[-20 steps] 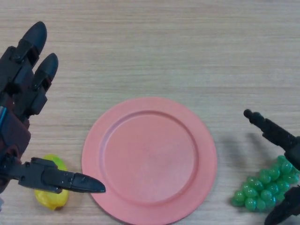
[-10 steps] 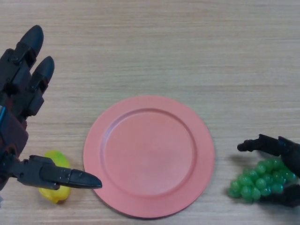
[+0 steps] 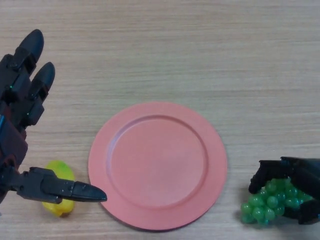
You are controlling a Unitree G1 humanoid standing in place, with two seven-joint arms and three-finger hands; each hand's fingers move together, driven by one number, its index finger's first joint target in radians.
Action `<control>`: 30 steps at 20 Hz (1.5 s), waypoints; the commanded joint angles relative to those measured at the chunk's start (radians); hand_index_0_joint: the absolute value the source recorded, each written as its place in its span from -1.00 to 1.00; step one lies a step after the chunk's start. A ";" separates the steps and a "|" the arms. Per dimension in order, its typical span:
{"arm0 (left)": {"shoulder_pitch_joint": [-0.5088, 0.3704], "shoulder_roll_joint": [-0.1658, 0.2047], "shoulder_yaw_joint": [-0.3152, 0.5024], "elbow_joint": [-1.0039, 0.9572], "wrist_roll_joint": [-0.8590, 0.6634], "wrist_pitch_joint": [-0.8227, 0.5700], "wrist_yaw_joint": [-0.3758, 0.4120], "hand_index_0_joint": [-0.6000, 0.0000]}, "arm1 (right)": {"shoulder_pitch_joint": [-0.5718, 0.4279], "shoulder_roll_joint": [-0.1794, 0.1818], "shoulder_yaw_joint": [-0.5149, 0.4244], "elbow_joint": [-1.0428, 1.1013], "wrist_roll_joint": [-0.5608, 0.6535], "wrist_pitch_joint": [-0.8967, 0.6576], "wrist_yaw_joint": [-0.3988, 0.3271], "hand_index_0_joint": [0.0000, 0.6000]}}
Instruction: Pick up the green grapes and place it on the plate
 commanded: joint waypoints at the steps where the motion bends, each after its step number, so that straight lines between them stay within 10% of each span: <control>1: -0.025 0.026 0.055 -0.032 -0.012 -0.146 -0.015 1.00 | -0.060 0.009 -0.083 -0.288 0.196 0.196 -0.010 1.00; 13: -0.078 0.068 0.143 0.032 -0.173 -0.140 0.041 1.00 | -0.444 0.218 0.350 -0.571 -0.090 0.775 -0.064 1.00; 14: -0.079 0.069 0.145 0.033 -0.174 -0.140 0.042 1.00 | -0.448 0.218 0.352 -0.568 -0.098 0.775 -0.063 0.84; 17: -0.083 0.079 0.156 0.058 -0.174 -0.164 0.044 1.00 | -0.483 0.221 0.377 -0.569 -0.104 0.816 -0.077 -0.50; 19: -0.082 0.091 0.164 0.086 -0.172 -0.188 0.035 1.00 | -0.506 0.222 0.400 -0.649 0.084 0.981 -0.164 -1.00; 26: -0.095 0.109 0.176 0.104 -0.183 -0.192 0.021 1.00 | -0.394 0.222 0.200 -0.878 0.411 1.152 -0.259 -1.00; 30: -0.094 0.104 0.180 0.106 -0.192 -0.199 0.015 1.00 | -0.249 0.218 0.073 -1.017 0.722 1.151 -0.439 -1.00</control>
